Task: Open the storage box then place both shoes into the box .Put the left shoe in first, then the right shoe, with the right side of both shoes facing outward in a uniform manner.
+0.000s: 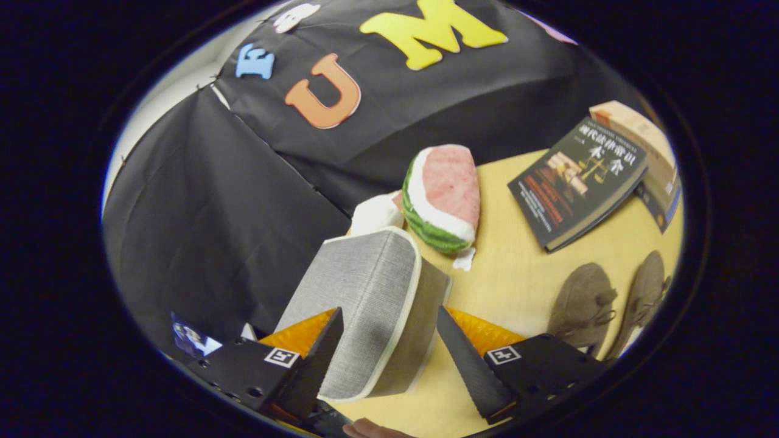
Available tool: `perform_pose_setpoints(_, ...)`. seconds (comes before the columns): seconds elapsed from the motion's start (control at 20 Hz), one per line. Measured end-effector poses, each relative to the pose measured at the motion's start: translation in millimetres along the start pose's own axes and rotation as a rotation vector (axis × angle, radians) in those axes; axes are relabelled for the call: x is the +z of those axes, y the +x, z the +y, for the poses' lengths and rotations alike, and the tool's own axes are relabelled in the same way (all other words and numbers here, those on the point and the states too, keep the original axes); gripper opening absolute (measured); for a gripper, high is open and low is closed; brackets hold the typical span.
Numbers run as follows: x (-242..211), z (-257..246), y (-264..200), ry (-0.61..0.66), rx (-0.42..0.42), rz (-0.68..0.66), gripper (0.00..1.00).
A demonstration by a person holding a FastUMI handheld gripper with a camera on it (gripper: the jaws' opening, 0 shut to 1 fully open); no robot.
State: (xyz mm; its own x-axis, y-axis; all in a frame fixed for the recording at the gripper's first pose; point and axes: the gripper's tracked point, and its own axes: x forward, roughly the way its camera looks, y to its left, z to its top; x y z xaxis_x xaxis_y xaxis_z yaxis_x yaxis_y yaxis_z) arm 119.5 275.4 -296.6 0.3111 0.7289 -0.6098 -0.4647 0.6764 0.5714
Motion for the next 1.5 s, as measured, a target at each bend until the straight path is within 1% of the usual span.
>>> perform_pose_setpoints(0.1,-3.7,-1.6,14.6,0.074,0.062,0.046,0.96)
perform_pose_setpoints(0.3,-12.5,11.5,26.0,0.231,0.222,0.124,0.96)
perform_pose_setpoints(0.45,-22.1,21.4,32.1,0.298,0.283,0.178,0.94)
perform_pose_setpoints(0.5,-21.0,25.5,34.4,0.319,0.295,0.178,0.84)
perform_pose_setpoints(0.55,-21.5,27.5,34.5,0.327,0.3,0.178,0.76)
perform_pose_setpoints(0.65,-20.4,30.9,33.1,0.332,0.301,0.167,0.61)
perform_pose_setpoints(0.7,-19.1,31.5,32.0,0.32,0.286,0.156,0.47)
perform_pose_setpoints(0.75,-21.1,31.3,31.2,0.299,0.273,0.161,0.42)
perform_pose_setpoints(0.85,-17.5,31.5,26.8,0.282,0.233,0.151,0.42)
perform_pose_setpoints(0.9,-14.6,30.3,23.8,0.284,0.196,0.152,0.22)
perform_pose_setpoints(0.95,-16.1,36.7,23.3,0.282,0.182,0.164,0.22)
perform_pose_setpoints(1.05,-14.9,37.1,20.1,0.256,0.112,0.169,0.05)
perform_pose_setpoints(1.1,-13.5,39.1,20.6,0.255,0.087,0.165,0.01)
perform_pose_setpoints(1.15,-8.5,43.5,16.2,0.26,0.077,0.165,0.01)
perform_pose_setpoints(1.3,8.5,66.9,7.0,0.304,0.093,0.13,0.01)
perform_pose_setpoints(1.4,18.5,84.7,-2.2,0.279,0.085,0.119,0.0)
perform_pose_setpoints(1.5,23.2,101.8,-8.5,0.22,0.049,0.12,0.01)
